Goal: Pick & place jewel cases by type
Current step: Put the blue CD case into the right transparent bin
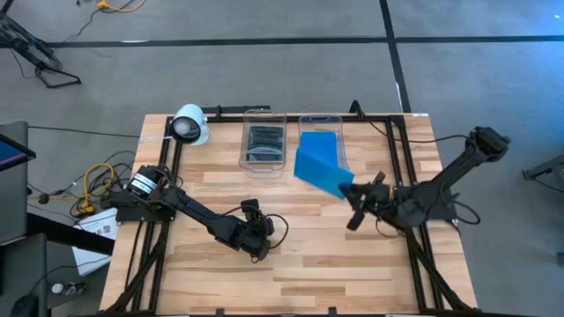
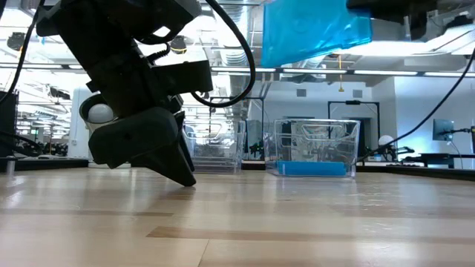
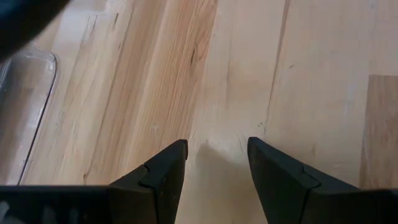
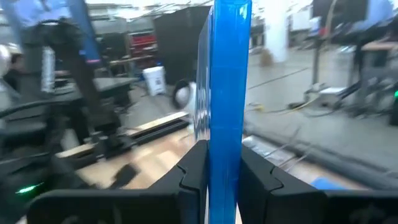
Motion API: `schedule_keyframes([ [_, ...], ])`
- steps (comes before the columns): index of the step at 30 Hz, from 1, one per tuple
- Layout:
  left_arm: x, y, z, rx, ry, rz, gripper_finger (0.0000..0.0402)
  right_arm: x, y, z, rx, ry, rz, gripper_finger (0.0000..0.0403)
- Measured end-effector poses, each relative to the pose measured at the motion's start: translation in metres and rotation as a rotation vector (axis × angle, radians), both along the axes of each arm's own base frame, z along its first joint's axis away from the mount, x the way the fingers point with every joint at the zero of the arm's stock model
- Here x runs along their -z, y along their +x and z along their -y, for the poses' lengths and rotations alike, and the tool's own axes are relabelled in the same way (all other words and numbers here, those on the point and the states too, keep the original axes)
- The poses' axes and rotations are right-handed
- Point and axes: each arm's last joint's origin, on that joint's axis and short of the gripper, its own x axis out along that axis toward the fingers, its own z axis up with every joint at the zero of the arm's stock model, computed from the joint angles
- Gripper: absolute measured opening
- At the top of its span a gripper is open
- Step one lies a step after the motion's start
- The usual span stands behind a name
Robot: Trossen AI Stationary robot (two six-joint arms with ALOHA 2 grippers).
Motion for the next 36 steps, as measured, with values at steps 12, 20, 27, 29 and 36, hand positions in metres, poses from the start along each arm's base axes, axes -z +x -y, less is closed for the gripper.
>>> schedule_keyframes([
  [12, 0.000, 0.000, 0.000, 0.000, 0.000, 0.002, 0.0174, -0.010, 0.010, 0.040, 0.190, -0.232, -0.153, 0.0052],
  [20, 0.000, 0.000, 0.000, -0.001, 0.004, 0.007, 0.0174, 0.002, 0.016, 0.059, 0.244, -0.288, -0.282, 0.0052],
  [27, 0.000, 0.000, 0.000, -0.002, 0.011, 0.011, 0.0174, 0.016, 0.019, 0.077, 0.229, -0.246, -0.370, 0.0052],
  [29, 0.000, 0.000, 0.000, -0.002, 0.011, 0.011, 0.0174, 0.018, 0.020, 0.083, 0.231, -0.237, -0.394, 0.0052],
  [36, 0.000, 0.000, 0.000, -0.003, 0.013, 0.012, 0.0174, 0.004, 0.026, 0.106, 0.231, -0.208, -0.558, 0.0052],
])
